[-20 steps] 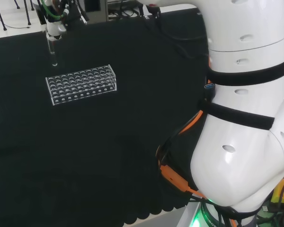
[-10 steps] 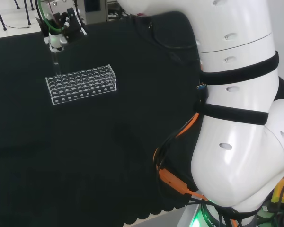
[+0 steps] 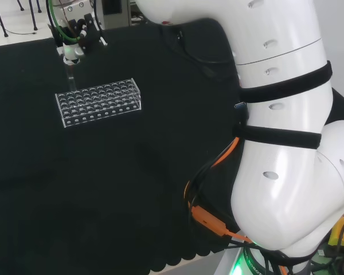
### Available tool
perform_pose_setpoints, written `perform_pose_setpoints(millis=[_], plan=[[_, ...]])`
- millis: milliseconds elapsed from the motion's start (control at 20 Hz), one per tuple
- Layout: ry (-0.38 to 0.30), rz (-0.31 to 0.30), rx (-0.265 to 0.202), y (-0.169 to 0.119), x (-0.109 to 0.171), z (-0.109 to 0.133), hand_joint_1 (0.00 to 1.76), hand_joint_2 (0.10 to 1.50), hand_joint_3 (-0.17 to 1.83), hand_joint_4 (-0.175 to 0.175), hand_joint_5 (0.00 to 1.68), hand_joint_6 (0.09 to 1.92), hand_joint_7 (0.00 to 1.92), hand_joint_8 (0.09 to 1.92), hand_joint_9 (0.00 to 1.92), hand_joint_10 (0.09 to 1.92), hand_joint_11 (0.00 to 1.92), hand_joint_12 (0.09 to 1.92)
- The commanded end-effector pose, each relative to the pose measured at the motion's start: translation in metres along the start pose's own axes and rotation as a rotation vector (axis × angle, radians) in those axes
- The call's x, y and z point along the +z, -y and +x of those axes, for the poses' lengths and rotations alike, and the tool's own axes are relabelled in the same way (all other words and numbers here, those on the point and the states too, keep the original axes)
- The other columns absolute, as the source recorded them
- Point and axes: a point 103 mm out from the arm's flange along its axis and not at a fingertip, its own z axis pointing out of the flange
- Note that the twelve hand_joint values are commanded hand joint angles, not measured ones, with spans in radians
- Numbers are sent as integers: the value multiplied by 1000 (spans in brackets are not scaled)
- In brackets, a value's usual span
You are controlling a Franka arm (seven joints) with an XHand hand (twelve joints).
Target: Put the test tube back in the rack.
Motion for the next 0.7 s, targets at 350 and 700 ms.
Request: perform_pose_setpoints(millis=[350, 700], plan=[[-21, 21, 12, 0, 9, 2, 1348, 423, 935, -175, 1474, 393, 1544, 357, 1569, 832, 1201, 1182], [-38, 19, 10, 5, 4, 8, 1348, 423, 935, -175, 1475, 392, 1544, 356, 1569, 832, 1200, 1183]])
